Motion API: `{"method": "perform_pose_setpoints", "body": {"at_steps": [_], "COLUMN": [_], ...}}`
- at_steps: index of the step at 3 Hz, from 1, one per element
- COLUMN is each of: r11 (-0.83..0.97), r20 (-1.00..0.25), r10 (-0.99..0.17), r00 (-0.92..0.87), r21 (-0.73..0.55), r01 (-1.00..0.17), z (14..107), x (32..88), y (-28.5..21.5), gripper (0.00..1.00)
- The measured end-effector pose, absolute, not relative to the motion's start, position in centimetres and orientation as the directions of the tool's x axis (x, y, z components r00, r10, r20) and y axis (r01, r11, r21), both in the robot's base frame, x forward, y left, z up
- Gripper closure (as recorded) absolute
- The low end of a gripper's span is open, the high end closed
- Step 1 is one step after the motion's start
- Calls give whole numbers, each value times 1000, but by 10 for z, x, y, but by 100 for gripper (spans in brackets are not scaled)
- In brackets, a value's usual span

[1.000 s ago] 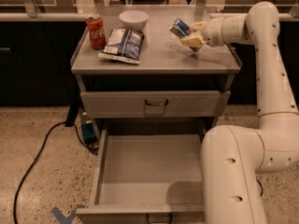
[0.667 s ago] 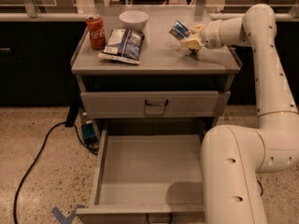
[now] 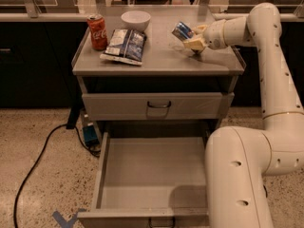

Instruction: Pick redbull can from middle drawer and place on counter

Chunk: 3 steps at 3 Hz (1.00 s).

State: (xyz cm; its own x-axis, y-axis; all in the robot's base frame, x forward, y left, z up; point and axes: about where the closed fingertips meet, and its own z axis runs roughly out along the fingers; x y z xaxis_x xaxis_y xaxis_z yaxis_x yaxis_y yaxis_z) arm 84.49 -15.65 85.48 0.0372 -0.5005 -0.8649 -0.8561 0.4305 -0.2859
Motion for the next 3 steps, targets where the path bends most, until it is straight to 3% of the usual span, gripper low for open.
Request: {"method": "perform_pose_setpoints", "body": {"at_steps": [2,3], "r11": [430,430], "r20": [-865,-865], "r10": [-501,-500], "r00": [37,37], "r21": [-286,-286], "r01": [-856,-856], "z": [855,855], "x": [845,845], "y": [-156,-156], "gripper": [12,0]}}
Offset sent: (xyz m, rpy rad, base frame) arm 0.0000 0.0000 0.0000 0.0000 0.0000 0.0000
